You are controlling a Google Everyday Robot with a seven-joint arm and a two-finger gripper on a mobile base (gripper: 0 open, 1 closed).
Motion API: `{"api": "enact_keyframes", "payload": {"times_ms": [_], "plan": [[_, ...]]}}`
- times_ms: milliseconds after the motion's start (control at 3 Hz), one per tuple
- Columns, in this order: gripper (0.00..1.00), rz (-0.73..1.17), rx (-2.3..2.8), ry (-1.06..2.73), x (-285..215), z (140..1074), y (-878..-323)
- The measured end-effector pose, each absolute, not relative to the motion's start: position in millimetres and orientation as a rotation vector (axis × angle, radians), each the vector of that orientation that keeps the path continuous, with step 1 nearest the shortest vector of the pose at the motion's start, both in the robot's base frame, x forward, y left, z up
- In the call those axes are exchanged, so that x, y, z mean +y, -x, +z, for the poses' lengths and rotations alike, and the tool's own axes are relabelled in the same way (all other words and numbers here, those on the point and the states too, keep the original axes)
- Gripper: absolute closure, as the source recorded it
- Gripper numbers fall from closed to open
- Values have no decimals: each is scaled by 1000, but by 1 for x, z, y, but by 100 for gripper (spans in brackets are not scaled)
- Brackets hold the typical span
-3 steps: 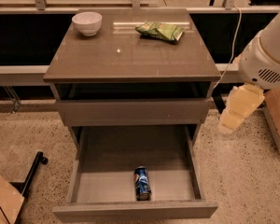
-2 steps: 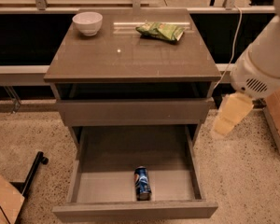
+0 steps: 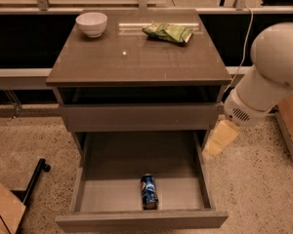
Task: Pick pepsi can from middle drawer and place on counter
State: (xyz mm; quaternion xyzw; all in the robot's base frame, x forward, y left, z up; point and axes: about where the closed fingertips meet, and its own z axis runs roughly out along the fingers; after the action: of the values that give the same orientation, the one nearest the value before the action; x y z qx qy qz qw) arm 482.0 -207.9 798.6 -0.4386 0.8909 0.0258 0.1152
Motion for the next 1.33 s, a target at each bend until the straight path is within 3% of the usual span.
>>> {"api": "enact_keyframes", "payload": {"times_ms": [667, 1333], "plan": [[0, 145, 2671, 1232, -204, 757, -494], [0, 317, 2698, 1067, -145, 719, -511]]}}
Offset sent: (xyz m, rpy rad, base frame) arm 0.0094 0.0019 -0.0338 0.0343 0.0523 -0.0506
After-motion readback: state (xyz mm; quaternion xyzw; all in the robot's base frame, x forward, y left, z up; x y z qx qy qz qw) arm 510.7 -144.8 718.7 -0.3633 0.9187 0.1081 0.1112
